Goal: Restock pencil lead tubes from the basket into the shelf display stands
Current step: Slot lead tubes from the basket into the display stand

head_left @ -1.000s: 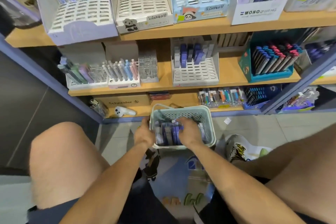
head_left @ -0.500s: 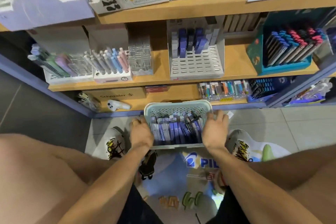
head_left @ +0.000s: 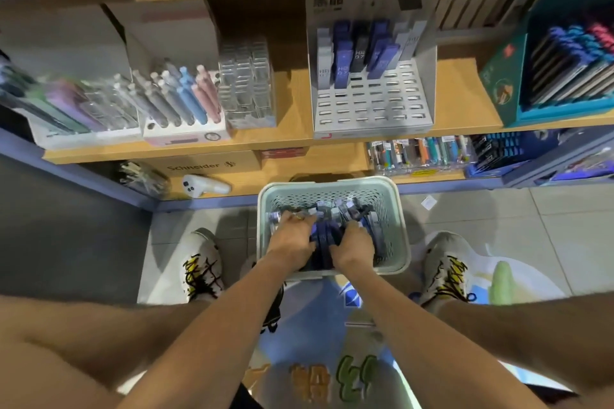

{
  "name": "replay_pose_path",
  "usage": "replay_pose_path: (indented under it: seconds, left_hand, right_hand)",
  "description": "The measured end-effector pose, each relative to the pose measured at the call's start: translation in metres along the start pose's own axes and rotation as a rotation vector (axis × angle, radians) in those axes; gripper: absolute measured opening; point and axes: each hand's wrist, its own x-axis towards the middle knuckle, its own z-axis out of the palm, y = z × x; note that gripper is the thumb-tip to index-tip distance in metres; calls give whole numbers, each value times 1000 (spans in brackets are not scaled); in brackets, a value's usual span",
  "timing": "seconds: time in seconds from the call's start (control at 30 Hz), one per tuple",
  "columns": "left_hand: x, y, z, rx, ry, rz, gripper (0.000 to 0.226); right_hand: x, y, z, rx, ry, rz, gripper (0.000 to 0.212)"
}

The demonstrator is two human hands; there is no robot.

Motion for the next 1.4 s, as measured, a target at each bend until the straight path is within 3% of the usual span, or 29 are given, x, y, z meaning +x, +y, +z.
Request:
replay_pose_path:
  seconds: [0.27, 0.4, 0.7, 0.8, 0.97, 1.2, 1.4]
  left_hand:
    - [5, 7, 2, -77, 63, -27, 47]
    - [4, 8, 0, -191, 56, -27, 41]
    - [-4, 7, -4, -374, 115, 24, 27]
    - [-2, 3, -5, -438, 118, 20, 13]
    - [-8, 3, -12, -508, 65, -8, 25]
    - [-16, 5, -30, -657, 111, -29, 18]
    - [-35, 21, -84, -963, 211, 24, 10]
  right_hand:
    - [2, 5, -6, 83, -35, -59, 24]
    - [3, 5, -10, 69, -86, -114, 34]
    - [3, 13, -14, 212, -109, -130, 34]
    - [4, 15, -18, 242, -102, -165, 20]
    - [7, 24, -26, 314, -129, -189, 24]
    - [6, 24, -39, 467, -100, -179, 17]
    - [-16, -5, -110, 766, -125, -143, 26]
